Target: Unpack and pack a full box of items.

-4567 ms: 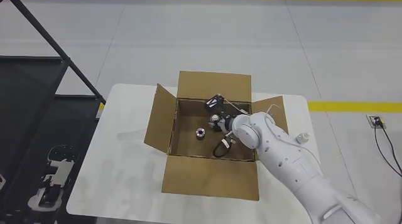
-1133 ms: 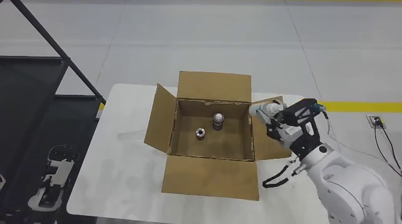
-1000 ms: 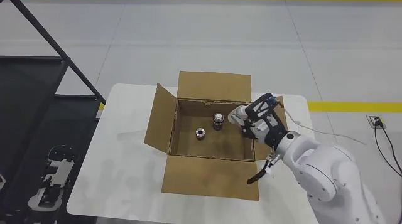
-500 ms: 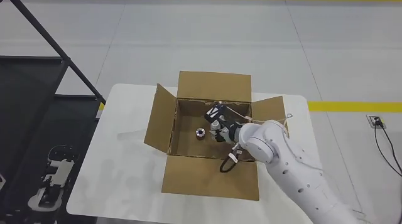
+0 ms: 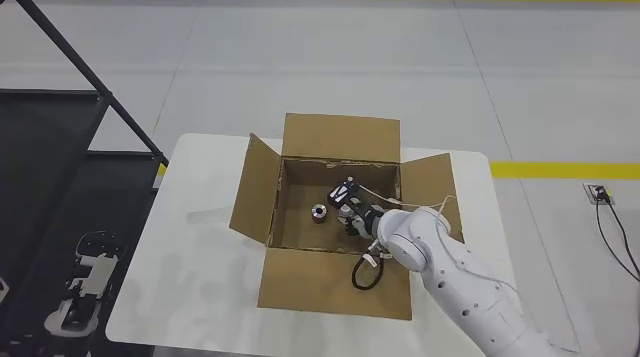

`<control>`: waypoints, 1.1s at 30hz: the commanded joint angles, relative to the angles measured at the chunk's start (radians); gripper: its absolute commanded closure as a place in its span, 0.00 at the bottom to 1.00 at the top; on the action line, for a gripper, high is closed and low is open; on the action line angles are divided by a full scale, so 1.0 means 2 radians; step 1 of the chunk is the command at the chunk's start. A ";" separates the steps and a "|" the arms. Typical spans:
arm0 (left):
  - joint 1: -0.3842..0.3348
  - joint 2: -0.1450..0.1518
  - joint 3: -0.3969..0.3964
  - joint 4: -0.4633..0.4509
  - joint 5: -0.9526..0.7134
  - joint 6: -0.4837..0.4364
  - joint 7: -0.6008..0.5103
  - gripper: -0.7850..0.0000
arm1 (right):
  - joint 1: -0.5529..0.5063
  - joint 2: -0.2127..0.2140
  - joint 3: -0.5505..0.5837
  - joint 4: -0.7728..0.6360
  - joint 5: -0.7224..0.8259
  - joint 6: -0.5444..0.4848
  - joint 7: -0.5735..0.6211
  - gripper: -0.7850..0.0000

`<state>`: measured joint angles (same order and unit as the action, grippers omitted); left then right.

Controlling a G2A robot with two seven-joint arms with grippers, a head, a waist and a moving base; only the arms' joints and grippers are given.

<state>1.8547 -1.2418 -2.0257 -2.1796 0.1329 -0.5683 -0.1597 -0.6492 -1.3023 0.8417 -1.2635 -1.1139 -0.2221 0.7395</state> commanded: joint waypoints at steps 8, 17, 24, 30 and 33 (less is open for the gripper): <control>0.000 0.000 0.000 0.000 0.000 0.000 0.000 0.00 | -0.016 0.003 0.017 -0.028 -0.010 0.002 -0.002 0.35; 0.000 0.000 0.000 0.000 0.000 0.000 0.000 0.00 | -0.086 0.022 0.085 -0.154 -0.032 0.004 -0.014 0.00; 0.000 0.000 0.000 0.000 0.000 0.000 0.000 0.00 | -0.155 0.034 0.142 -0.265 -0.028 0.016 -0.039 0.00; 0.000 0.000 0.000 0.000 0.000 0.000 0.000 0.00 | -0.155 0.034 0.142 -0.265 -0.028 0.016 -0.039 0.00; -0.002 0.000 0.002 0.000 -0.004 0.002 -0.001 0.00 | -0.155 0.034 0.142 -0.265 -0.028 0.016 -0.039 0.00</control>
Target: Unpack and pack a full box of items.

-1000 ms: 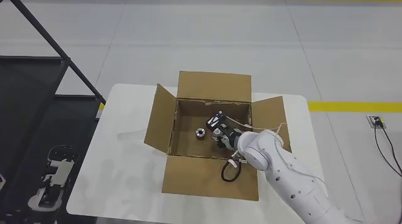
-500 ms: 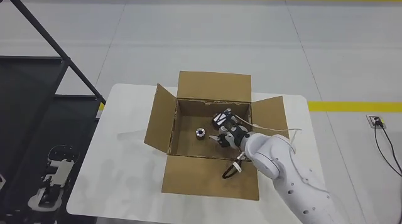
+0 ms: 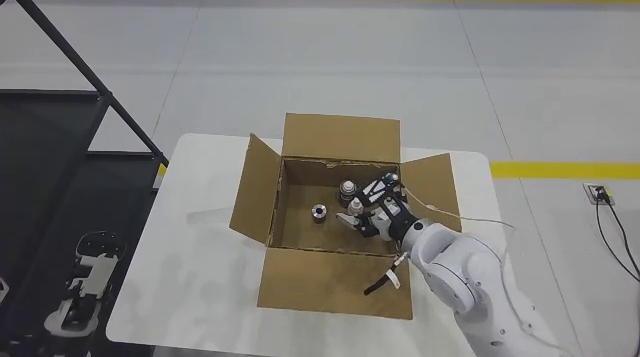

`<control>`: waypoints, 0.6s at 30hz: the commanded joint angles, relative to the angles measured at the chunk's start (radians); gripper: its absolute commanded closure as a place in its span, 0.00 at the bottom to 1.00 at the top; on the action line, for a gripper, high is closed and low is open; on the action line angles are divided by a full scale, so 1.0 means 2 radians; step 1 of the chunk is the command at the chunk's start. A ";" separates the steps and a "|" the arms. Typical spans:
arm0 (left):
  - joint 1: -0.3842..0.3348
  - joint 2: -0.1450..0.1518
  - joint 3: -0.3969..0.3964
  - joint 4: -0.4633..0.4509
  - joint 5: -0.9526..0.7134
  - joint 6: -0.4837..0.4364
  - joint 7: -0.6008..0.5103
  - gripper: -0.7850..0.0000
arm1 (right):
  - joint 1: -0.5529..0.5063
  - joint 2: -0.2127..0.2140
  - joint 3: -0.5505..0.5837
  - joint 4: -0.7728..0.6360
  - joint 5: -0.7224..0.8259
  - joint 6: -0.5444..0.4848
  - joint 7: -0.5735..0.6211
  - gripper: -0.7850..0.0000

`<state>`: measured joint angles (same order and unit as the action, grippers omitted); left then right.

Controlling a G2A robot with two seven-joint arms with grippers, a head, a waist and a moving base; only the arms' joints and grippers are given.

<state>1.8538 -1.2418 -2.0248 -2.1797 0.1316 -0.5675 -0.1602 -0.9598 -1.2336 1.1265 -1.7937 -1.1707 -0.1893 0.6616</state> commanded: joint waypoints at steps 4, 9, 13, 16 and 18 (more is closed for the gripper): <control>-0.026 0.003 0.011 0.007 0.003 0.022 -0.023 0.00 | 0.000 -0.001 0.005 0.011 0.017 0.003 -0.012 0.00; -0.076 0.009 0.045 0.025 0.019 0.052 -0.094 0.00 | -0.001 0.000 0.062 0.026 0.136 -0.003 -0.018 0.00; -0.126 0.016 0.073 0.050 0.030 0.078 -0.157 0.00 | -0.021 0.007 0.129 0.024 0.254 -0.029 -0.001 0.00; -0.165 0.018 0.099 0.070 0.046 0.098 -0.182 0.00 | -0.046 0.013 0.184 0.028 0.342 -0.066 0.015 0.00; -0.186 0.020 0.118 0.081 0.060 0.104 -0.200 0.00 | -0.061 0.017 0.221 0.038 0.394 -0.083 0.022 0.00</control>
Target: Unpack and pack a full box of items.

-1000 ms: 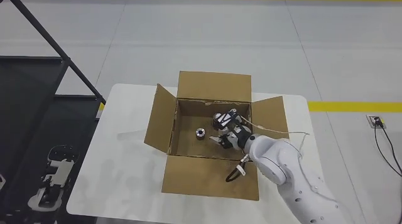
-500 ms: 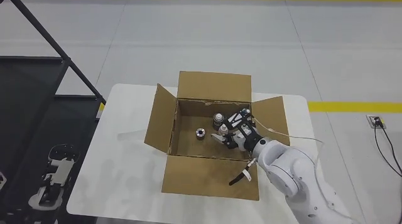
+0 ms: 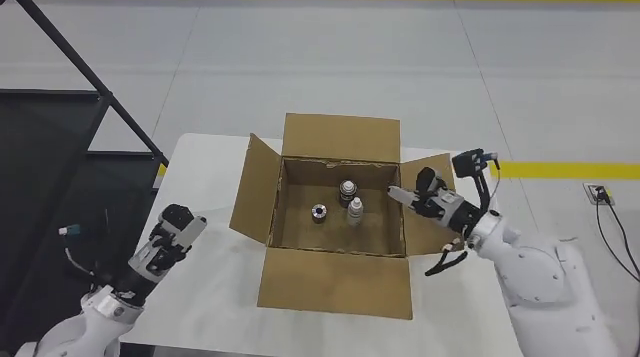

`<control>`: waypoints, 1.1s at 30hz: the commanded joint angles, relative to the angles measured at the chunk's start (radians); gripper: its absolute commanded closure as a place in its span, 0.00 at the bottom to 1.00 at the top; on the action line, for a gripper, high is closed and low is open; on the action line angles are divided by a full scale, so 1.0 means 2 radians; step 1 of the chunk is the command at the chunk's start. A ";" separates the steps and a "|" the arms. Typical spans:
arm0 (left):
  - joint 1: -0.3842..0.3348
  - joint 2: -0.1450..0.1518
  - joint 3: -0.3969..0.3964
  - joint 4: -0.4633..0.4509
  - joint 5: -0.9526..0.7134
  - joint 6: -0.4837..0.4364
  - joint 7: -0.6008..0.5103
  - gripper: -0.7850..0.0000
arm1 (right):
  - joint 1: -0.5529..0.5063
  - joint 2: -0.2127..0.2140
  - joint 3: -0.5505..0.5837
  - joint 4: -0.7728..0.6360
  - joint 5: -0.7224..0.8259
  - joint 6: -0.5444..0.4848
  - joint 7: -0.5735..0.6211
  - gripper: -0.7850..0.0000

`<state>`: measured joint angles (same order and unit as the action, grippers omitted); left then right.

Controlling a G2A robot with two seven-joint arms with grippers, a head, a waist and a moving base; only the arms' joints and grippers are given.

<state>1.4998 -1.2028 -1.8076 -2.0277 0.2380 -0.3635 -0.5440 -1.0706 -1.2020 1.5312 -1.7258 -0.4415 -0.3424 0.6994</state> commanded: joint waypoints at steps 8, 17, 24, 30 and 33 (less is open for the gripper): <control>-0.058 0.002 0.074 0.034 0.046 0.025 -0.026 0.00 | -0.056 0.012 0.104 0.037 0.104 -0.009 -0.008 0.00; -0.063 0.003 0.117 0.028 0.047 0.030 -0.036 0.00 | -0.003 0.020 0.082 0.123 0.162 -0.026 0.080 0.00; -0.078 0.003 0.152 0.046 0.040 0.037 -0.042 0.00 | 0.067 0.023 0.029 0.188 0.261 -0.096 0.196 0.00; -0.098 0.002 0.180 0.072 0.043 0.047 -0.033 0.00 | 0.124 0.019 -0.027 0.238 0.300 -0.100 0.239 0.00; -0.108 0.001 0.194 0.086 0.037 0.054 -0.030 0.00 | 0.155 0.015 -0.059 0.269 0.306 -0.099 0.241 0.00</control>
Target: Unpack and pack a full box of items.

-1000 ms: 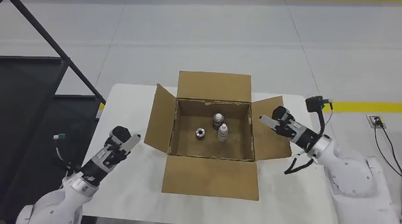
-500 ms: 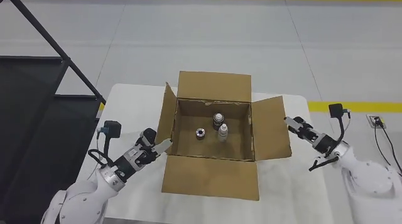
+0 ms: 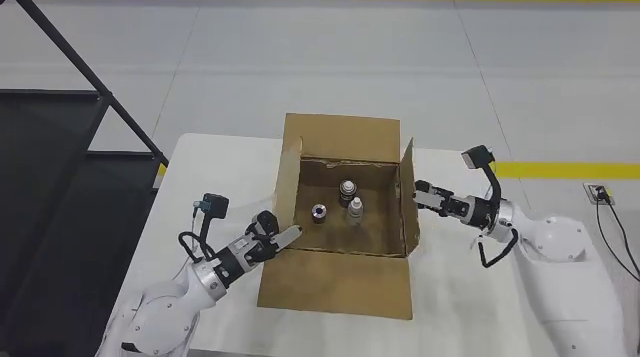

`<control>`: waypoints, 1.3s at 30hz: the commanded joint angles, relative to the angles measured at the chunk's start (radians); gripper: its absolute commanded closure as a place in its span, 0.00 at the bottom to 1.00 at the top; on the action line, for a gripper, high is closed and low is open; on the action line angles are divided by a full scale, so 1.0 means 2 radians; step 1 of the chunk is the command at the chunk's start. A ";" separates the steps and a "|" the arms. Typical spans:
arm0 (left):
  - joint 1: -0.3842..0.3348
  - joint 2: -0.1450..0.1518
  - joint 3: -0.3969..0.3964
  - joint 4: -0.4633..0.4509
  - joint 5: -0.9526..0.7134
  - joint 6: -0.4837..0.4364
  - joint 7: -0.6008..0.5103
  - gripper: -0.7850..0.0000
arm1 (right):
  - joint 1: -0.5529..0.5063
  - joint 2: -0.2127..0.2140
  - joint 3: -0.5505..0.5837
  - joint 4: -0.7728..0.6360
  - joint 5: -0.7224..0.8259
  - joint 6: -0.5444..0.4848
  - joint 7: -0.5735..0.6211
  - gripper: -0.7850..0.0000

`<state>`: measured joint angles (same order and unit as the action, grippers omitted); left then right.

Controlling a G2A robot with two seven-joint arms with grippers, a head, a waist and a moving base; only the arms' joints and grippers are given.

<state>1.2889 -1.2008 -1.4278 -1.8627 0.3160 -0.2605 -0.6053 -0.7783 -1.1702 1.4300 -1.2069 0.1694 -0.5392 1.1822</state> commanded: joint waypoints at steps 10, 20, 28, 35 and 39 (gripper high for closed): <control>-0.020 -0.002 0.030 0.039 -0.006 0.010 0.015 0.00 | 0.084 -0.021 -0.104 0.111 -0.012 -0.018 -0.028 0.00; -0.035 -0.004 0.059 0.063 0.015 0.017 0.032 0.00 | 0.104 -0.029 -0.146 0.143 -0.082 -0.054 -0.095 0.00; -0.043 -0.005 0.074 0.074 0.031 0.027 0.043 0.00 | 0.099 -0.027 -0.158 0.119 -0.129 -0.061 -0.129 0.00; -0.037 -0.004 0.063 0.054 0.020 0.022 0.053 0.00 | 0.085 -0.021 -0.145 0.090 -0.131 -0.066 -0.142 0.00; -0.023 0.000 0.032 0.021 -0.002 0.016 0.055 0.00 | 0.074 -0.014 -0.125 0.072 -0.125 -0.070 -0.155 0.00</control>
<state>1.2364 -1.2029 -1.3481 -1.8044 0.3211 -0.2259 -0.4960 -0.6267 -1.2001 1.1726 -1.0570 -0.0816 -0.6780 0.8779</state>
